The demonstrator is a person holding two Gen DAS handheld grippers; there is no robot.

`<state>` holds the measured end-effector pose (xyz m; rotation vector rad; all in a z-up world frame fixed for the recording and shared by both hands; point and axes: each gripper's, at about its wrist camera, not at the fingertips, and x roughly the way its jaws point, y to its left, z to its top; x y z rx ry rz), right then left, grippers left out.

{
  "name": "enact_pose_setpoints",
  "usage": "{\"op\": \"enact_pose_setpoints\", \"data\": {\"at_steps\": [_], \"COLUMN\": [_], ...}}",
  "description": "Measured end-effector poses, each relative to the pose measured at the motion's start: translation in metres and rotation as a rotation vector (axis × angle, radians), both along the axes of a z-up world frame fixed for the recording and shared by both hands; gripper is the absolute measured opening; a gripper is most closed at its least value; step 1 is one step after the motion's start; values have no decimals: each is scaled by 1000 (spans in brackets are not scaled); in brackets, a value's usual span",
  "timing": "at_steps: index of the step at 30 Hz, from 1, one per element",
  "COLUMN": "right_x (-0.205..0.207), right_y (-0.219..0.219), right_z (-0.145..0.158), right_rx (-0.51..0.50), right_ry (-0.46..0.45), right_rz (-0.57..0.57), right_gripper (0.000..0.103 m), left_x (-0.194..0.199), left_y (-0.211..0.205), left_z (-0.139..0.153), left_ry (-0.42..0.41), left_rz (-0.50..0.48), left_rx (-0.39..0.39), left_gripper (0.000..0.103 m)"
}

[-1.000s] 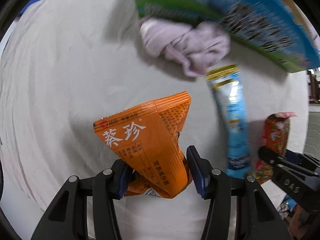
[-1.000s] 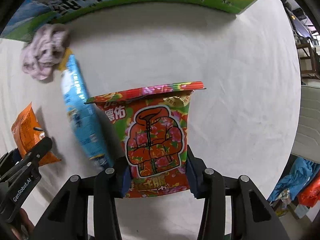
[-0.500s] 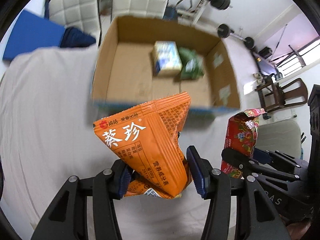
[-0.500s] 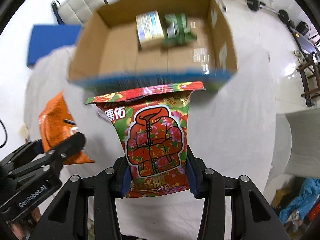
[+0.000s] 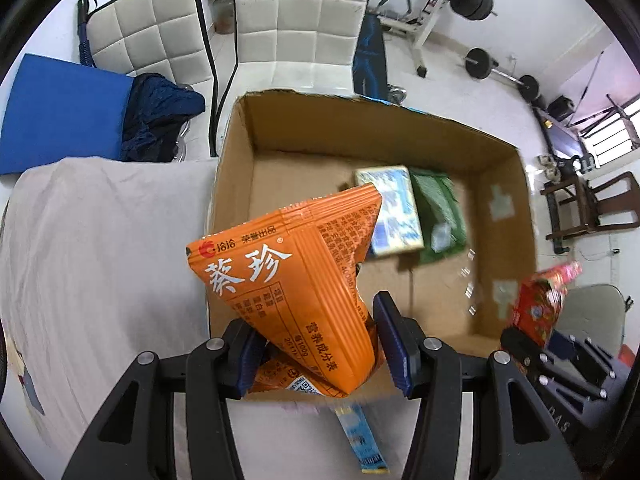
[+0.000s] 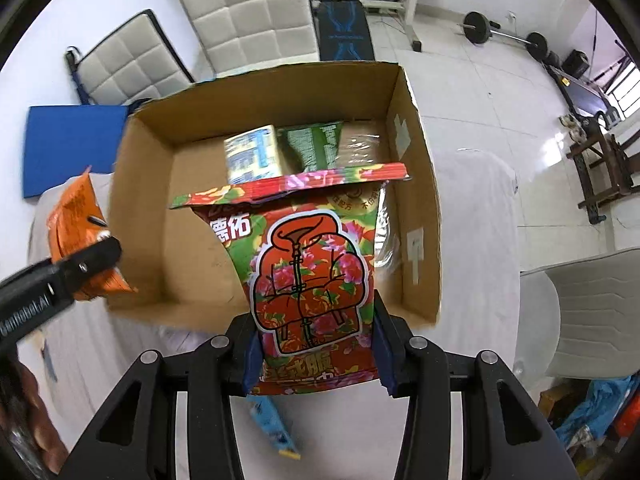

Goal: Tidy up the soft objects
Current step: 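Carry both bags over the box and lower them inside, then open both tools to release the bags and lift out of the box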

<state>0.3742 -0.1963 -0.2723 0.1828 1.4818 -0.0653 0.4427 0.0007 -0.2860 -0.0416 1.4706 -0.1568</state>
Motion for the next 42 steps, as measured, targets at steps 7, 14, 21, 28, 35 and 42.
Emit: {"op": "enact_pose_setpoints", "data": {"at_steps": [7,14,21,28,35,42], "right_x": [33,44,50,50,58,54], "right_y": [0,1,0,-1,0,6], "right_z": [-74,-131,-165,-174,-180,-155], "right_rx": [-39,-57,-61,-64,-41,-37], "right_ry": [78,170,241,269,276,230], "right_rz": [-15,-5,6,16,19,18], "right_gripper": [48,48,48,48,50,64], "left_x": [53,86,104,110,109,101], "left_y": [-5,-29,-38,-41,-22,1], "left_z": [-53,-114,-144,-148,-140,-112], "left_ry": [79,152,177,164,204,223], "left_rz": [-31,-121,-140,-163,-132,-44], "left_rx": [82,185,171,124,96,-1], "left_gripper": [50,50,50,50,50,56]}}
